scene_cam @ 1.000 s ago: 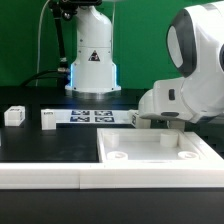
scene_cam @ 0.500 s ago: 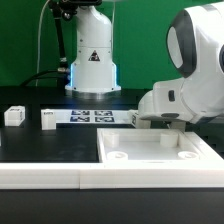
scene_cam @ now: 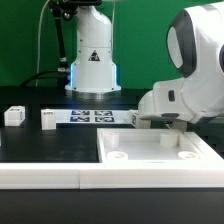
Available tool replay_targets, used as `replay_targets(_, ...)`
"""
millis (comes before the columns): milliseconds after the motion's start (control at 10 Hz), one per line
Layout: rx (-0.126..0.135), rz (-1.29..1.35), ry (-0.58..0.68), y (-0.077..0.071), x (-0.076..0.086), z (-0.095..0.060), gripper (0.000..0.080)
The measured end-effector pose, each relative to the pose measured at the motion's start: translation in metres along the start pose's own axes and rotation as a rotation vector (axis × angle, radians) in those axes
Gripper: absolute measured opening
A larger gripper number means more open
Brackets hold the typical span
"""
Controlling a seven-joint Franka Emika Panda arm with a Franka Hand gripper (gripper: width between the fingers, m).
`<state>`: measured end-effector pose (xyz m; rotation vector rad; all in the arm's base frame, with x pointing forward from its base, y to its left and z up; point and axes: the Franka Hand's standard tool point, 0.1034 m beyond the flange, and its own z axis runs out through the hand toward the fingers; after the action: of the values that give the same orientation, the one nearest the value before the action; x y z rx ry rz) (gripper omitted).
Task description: Assemble one leg
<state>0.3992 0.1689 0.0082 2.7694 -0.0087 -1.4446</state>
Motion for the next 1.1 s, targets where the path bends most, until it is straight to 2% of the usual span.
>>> replay_targets(500, 0.027, -0.095, 0.055, 0.022, -0.039, -0.065, 0.0291)
replay_targets(700, 0.027, -0.095, 0.062, 0.022, -0.039, -0.063, 0.0291)
replay_targets(800, 0.038, -0.093, 0.159, 0.019, -0.029, -0.07, 0.0291)
replay_targets(900, 0.043, -0.09, 0.23, 0.019, -0.029, -0.072, 0.0291)
replay_targets(1100, 0.051, -0.12, 0.374, 0.026, -0.017, -0.069, 0.0291)
